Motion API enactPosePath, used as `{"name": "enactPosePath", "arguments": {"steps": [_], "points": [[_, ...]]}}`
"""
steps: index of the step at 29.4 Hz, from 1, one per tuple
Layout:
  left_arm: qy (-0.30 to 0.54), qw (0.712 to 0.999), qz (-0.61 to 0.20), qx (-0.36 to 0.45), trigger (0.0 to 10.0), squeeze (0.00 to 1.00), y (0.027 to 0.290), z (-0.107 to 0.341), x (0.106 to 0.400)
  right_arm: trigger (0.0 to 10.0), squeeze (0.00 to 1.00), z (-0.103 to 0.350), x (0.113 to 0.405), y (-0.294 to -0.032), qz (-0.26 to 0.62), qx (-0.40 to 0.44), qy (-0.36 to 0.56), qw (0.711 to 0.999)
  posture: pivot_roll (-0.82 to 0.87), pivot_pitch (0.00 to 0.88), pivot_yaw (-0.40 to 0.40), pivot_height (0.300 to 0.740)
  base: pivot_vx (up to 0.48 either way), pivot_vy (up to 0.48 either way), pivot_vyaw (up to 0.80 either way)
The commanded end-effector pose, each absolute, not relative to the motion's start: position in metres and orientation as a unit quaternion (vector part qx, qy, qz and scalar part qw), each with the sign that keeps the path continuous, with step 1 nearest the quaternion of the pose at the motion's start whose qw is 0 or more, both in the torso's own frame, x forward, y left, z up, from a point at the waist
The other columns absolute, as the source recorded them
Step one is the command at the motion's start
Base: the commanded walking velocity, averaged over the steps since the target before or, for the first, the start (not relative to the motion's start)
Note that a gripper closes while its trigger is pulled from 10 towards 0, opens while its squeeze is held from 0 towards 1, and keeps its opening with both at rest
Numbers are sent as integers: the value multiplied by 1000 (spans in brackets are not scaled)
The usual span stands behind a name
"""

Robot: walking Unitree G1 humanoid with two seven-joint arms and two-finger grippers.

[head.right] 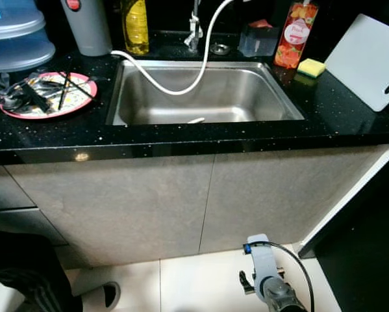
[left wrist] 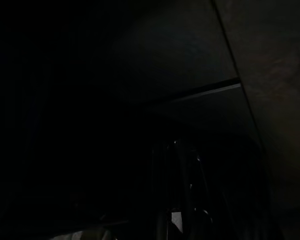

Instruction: Kitchen organization

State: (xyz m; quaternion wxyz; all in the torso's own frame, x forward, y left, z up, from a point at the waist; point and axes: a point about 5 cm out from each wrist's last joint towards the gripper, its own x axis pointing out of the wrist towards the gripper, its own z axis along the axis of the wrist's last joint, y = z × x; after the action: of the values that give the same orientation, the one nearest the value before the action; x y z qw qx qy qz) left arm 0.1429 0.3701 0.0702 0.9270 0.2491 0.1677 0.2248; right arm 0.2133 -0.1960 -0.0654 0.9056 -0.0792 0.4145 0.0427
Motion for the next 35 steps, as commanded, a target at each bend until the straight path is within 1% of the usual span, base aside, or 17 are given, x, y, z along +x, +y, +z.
{"name": "enactPosePath", "arguments": {"steps": [1,13,16,18,35], "points": [[167,922,225,268,10000,0,374,75,142,10000,0,-66,212,-196,38,-75,416,905,245,0,-27,740,0,0,0],[164,923,214,274,10000,0,371,75,143,10000,0,-66,212,-196,39,-77,416,905,249,0,-29,740,0,0,0],[160,916,177,322,10000,0,364,75,148,10000,0,-66,214,-195,43,-78,415,905,252,0,-26,740,0,0,0],[161,915,166,332,10000,0,362,75,149,10000,0,-66,214,-194,44,-78,415,905,252,0,-26,740,0,0,0],[161,916,174,323,10000,0,362,72,151,10000,0,-65,214,-196,45,-81,415,905,254,0,-32,740,0,0,0]]}}
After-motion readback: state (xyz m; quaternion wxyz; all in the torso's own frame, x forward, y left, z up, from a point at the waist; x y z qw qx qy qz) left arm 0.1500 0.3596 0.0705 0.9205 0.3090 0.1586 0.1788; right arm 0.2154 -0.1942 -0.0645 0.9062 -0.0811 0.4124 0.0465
